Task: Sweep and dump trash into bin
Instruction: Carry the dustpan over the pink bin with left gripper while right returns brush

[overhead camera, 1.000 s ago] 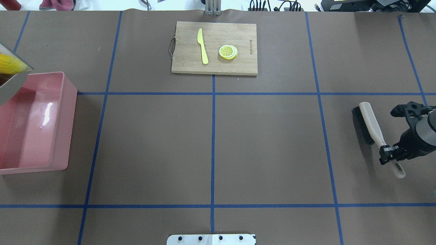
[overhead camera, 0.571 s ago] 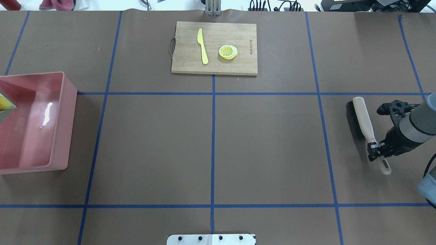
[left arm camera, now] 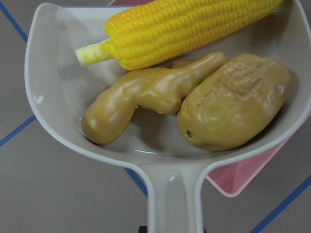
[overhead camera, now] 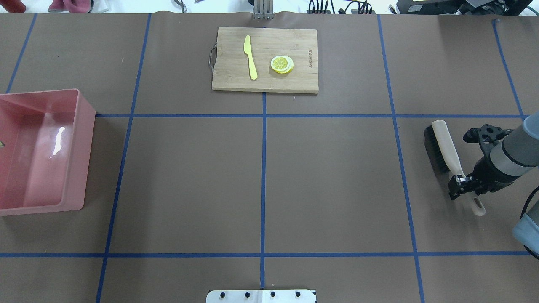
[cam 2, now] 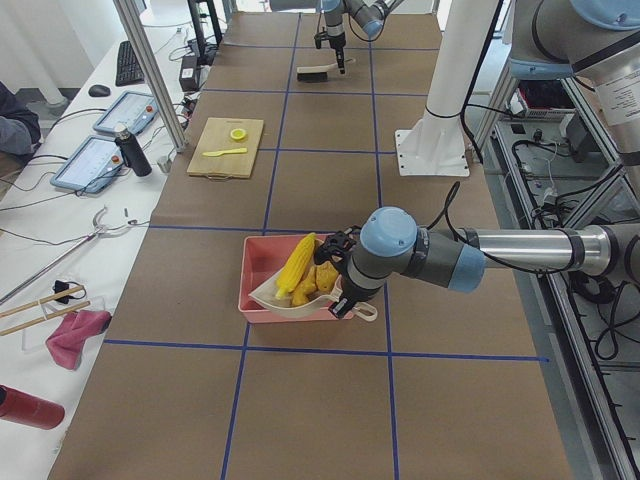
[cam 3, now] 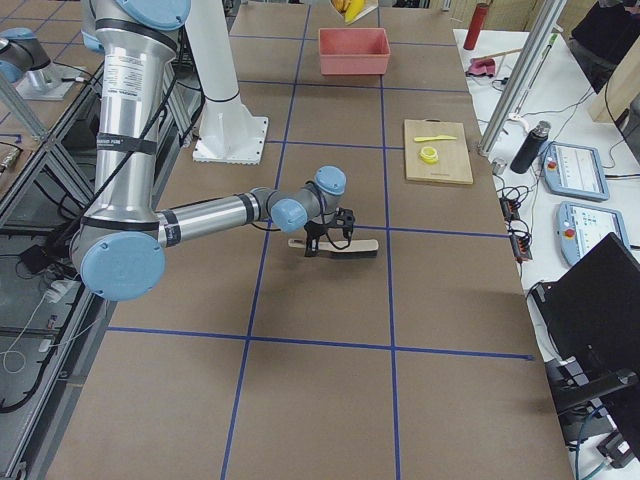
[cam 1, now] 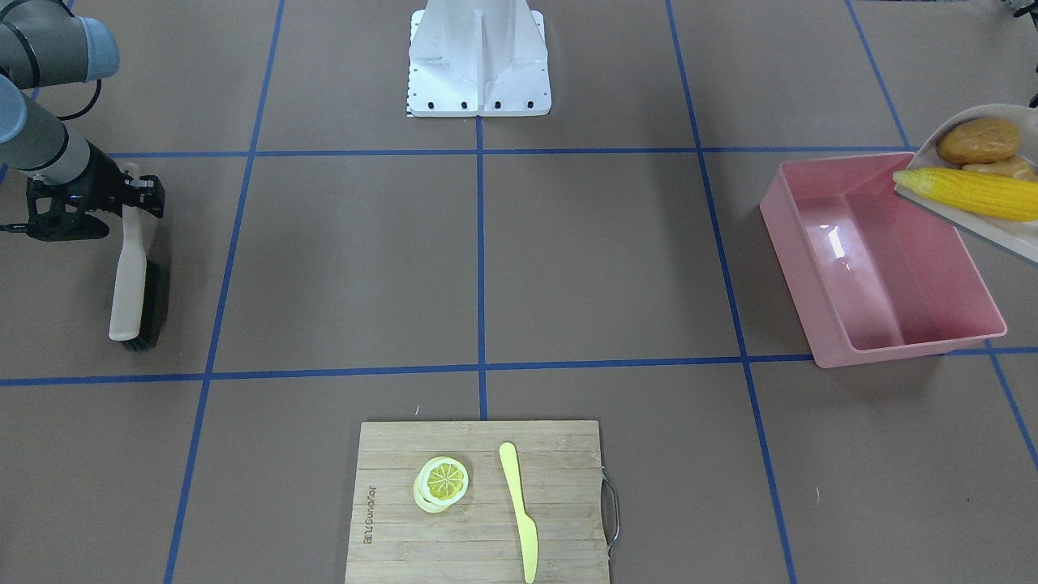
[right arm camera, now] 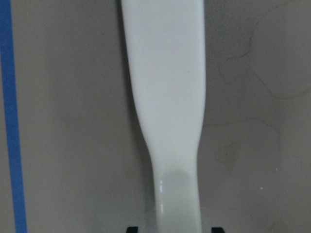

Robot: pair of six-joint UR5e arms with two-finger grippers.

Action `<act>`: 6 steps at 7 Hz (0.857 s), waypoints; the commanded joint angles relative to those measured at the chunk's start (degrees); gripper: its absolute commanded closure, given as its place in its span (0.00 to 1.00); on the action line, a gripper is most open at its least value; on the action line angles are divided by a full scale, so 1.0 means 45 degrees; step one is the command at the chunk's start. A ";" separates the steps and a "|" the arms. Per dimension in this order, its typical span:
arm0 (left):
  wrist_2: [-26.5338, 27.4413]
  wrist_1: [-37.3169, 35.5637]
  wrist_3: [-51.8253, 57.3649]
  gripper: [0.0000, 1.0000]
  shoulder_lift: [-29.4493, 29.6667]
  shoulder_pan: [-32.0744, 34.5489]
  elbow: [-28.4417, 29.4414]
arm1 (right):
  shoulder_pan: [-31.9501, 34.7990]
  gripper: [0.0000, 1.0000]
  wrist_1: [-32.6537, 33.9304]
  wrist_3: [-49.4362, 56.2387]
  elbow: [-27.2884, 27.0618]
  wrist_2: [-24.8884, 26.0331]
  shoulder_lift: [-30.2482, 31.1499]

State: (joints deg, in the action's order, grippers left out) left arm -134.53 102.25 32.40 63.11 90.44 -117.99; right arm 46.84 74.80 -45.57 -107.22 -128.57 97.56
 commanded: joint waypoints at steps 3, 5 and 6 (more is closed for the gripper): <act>0.1437 -0.4998 0.1822 1.00 0.2510 0.0022 -0.0772 | 0.1182 0.00 -0.0080 0.0010 -0.0623 -0.0023 -0.0136; 0.2426 -0.7011 0.3417 1.00 0.3686 -0.0679 -0.0752 | 0.3389 0.00 -0.0003 0.0263 -0.1324 -0.0061 -0.0079; 0.2994 -0.7251 0.3598 1.00 0.3825 -0.1167 -0.0752 | 0.4424 0.00 0.0075 0.1250 -0.1541 -0.0023 -0.0001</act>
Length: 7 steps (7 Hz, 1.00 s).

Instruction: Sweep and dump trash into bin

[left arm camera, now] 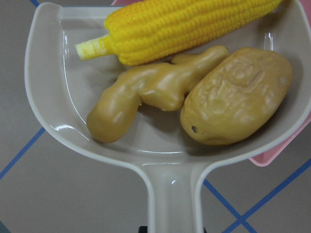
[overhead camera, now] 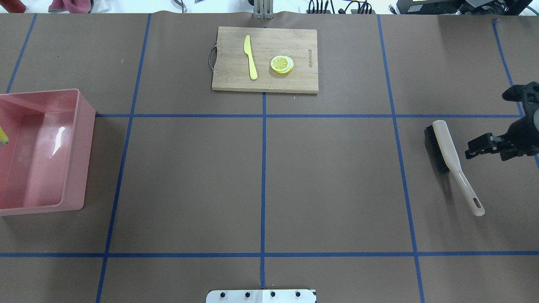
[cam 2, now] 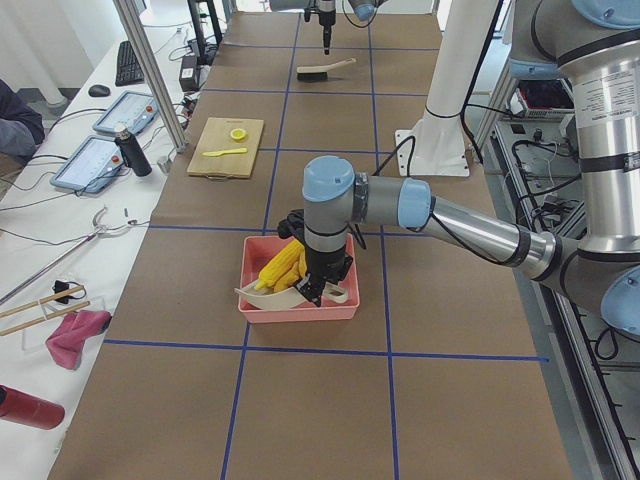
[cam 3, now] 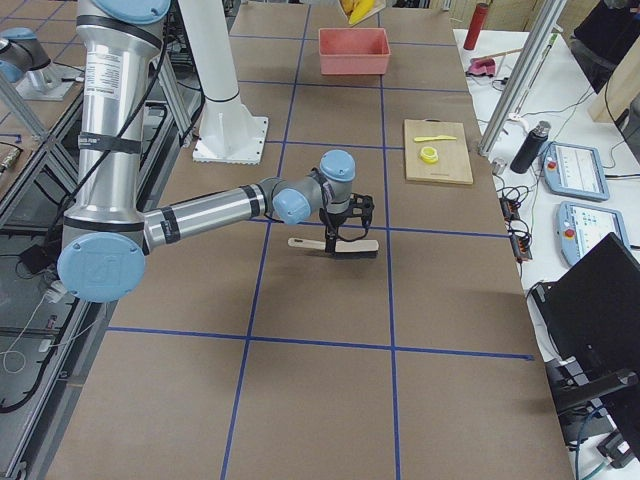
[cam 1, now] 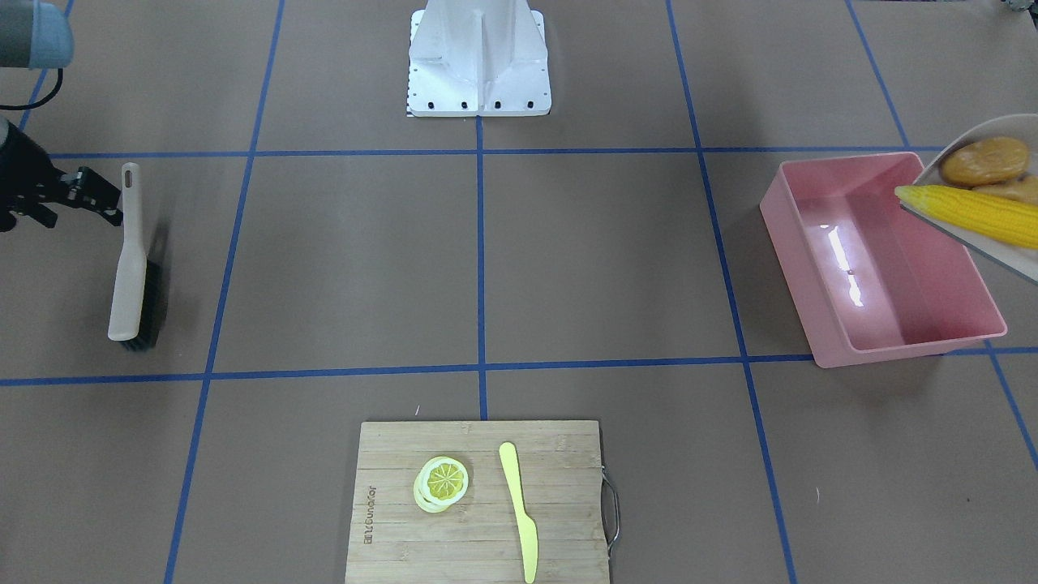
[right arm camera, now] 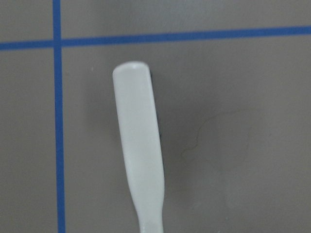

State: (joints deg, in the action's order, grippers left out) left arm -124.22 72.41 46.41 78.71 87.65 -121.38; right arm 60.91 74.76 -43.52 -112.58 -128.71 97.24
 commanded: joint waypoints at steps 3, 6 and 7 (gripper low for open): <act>0.1213 -0.1885 0.2355 1.00 0.0360 -0.0864 -0.0311 | 0.4386 0.00 0.2848 0.7520 0.0015 0.0241 -0.0161; 0.1063 -0.1679 0.2675 1.00 0.0379 -0.0844 -0.0759 | 0.5447 0.00 0.3502 0.7796 0.0993 -0.0398 -0.0182; 0.0694 -0.0613 0.2656 1.00 0.0611 -0.0844 -0.0839 | 0.5584 0.00 0.3465 0.7622 0.1458 -0.1041 -0.0202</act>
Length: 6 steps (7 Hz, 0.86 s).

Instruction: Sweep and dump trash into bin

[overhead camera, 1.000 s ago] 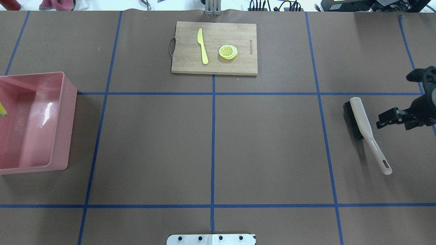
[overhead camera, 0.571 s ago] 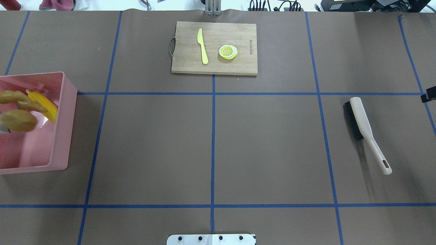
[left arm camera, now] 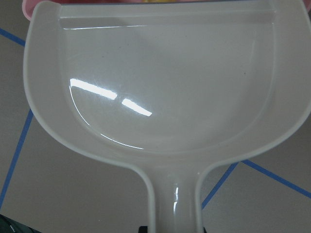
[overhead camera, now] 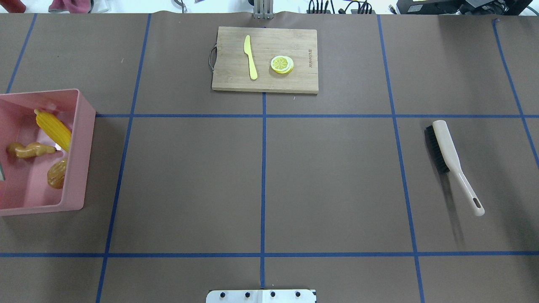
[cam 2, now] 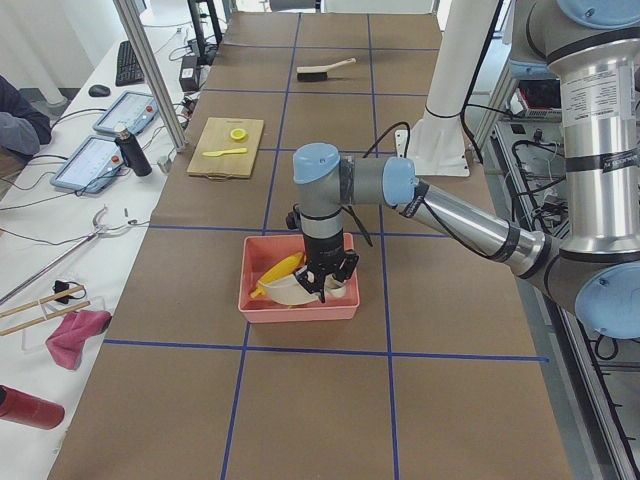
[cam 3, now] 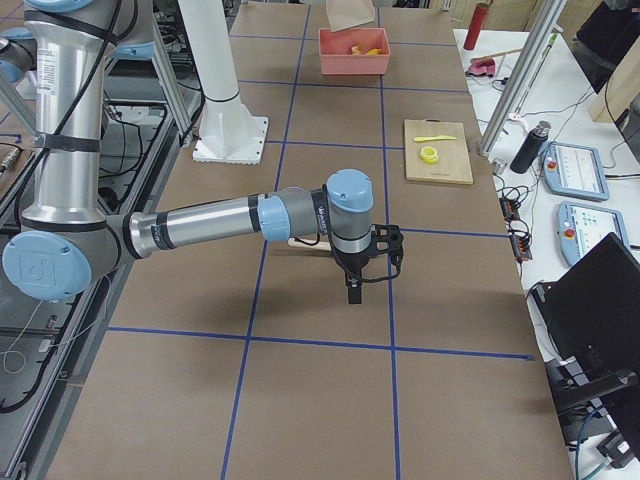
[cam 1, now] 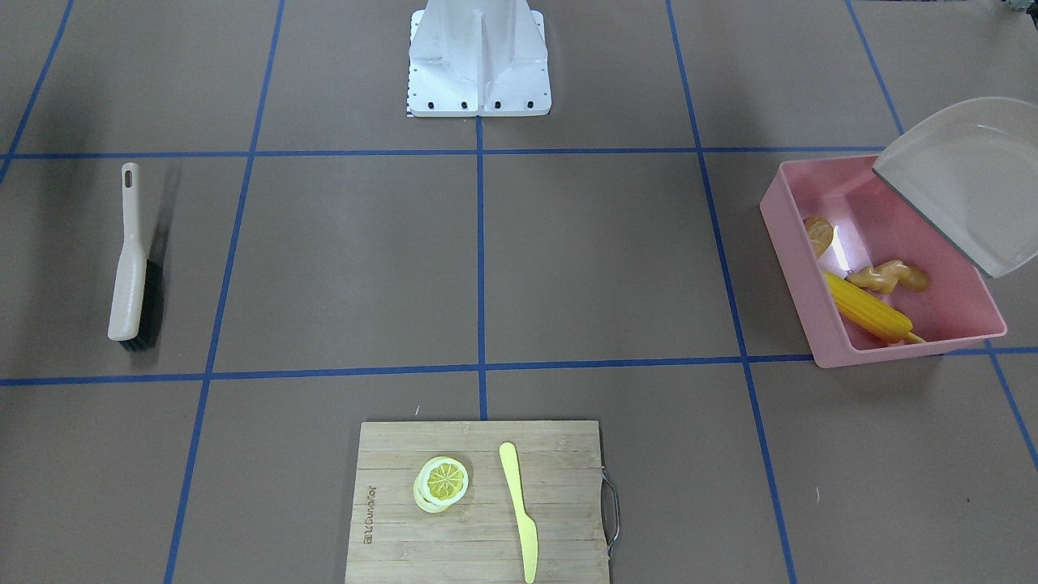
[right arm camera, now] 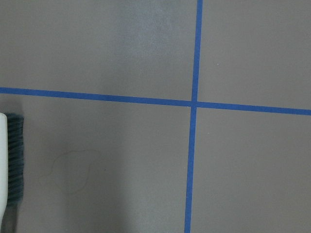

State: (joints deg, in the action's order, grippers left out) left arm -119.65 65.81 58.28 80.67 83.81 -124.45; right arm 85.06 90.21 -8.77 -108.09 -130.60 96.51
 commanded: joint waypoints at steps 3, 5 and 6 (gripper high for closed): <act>-0.2158 0.3426 -0.0273 1.00 0.1797 -0.1483 0.0678 | 0.0258 0.00 0.0090 -0.0586 0.1225 -0.0685 -0.0508; -0.2356 0.6859 -0.2411 1.00 0.2888 -0.3981 0.1557 | 0.0277 0.00 -0.0026 -0.1118 0.1228 -0.0998 -0.0276; -0.2201 0.8077 -0.3507 1.00 0.3841 -0.5368 0.2122 | 0.0335 0.00 0.0012 -0.1079 0.1285 -0.0882 -0.0256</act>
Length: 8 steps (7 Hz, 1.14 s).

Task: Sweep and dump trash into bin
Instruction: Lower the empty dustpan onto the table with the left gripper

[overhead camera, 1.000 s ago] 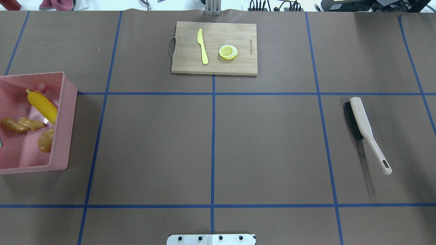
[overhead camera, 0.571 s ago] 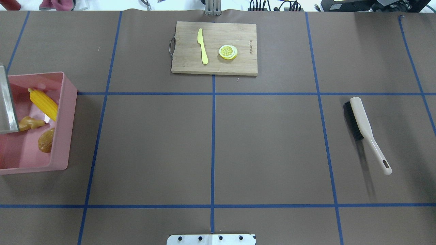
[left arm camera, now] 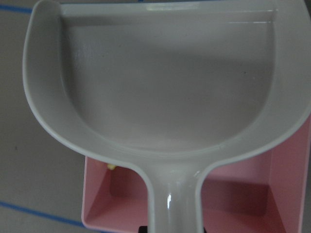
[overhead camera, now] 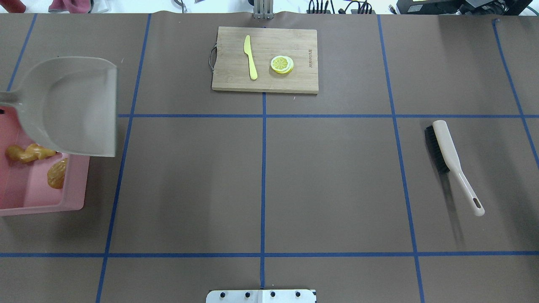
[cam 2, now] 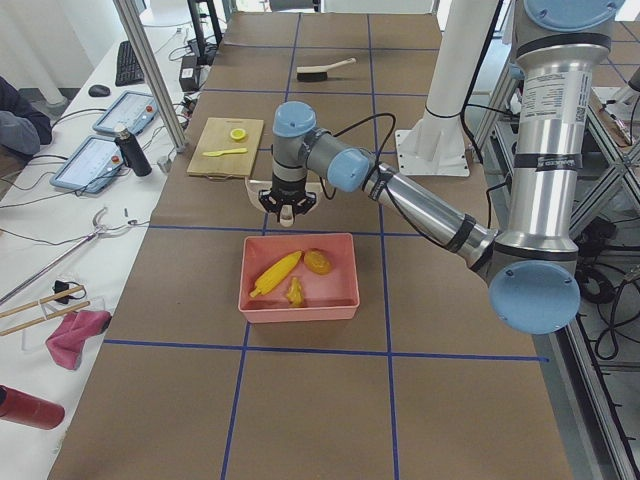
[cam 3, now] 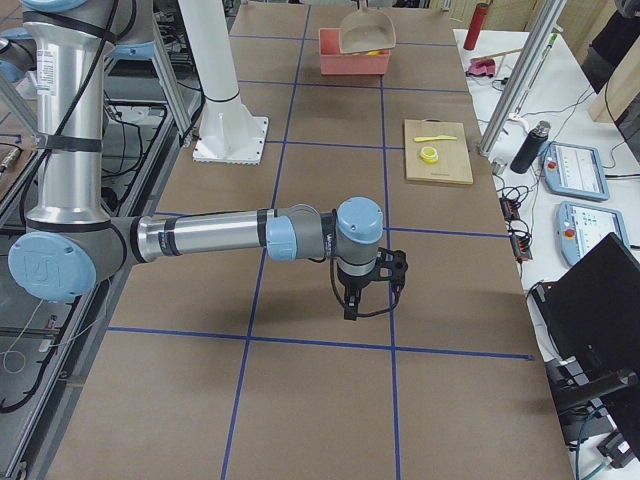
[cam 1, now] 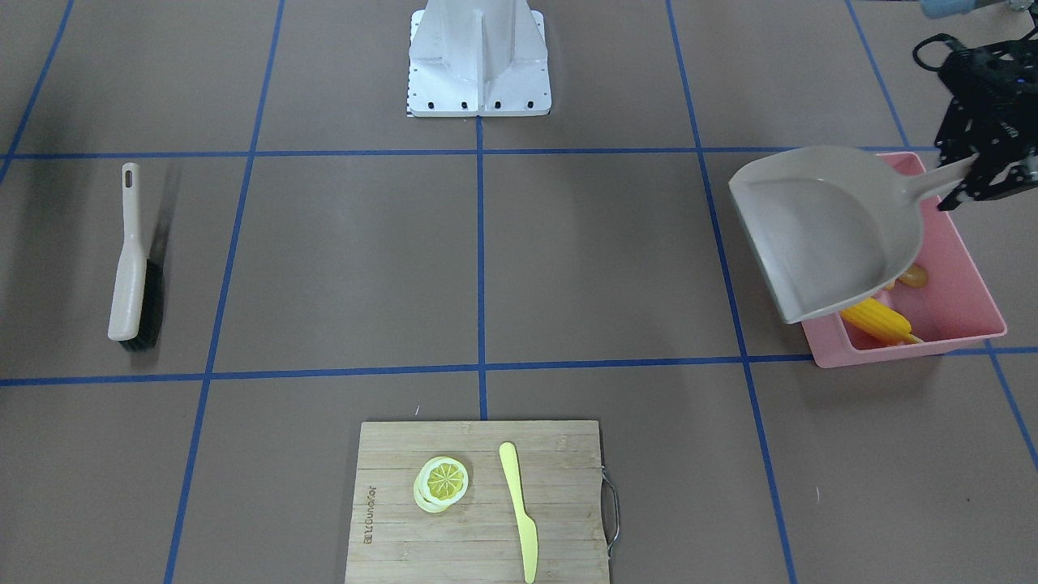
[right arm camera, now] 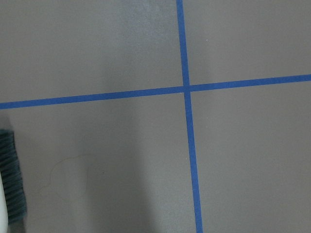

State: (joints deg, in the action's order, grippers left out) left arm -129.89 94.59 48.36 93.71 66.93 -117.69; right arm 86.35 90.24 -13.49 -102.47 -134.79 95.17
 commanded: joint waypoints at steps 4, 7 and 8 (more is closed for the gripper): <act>0.0192 0.2437 -0.2152 0.01 0.4682 -0.4163 0.3731 | 0.0380 0.00 -0.0052 0.1843 0.0116 0.0129 0.0179; -0.0215 0.2516 -0.2036 0.01 0.4491 -0.3763 0.3345 | 0.0440 0.00 -0.0032 0.2236 0.0174 0.0109 0.0317; -0.0372 0.2555 -0.2171 0.01 0.3386 -0.3179 0.2702 | 0.0440 0.00 -0.0033 0.2236 0.0174 0.0128 0.0317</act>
State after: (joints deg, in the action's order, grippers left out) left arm -130.61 105.88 38.93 113.16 49.99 -102.75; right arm 88.30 90.12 -3.51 -101.77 -134.28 96.53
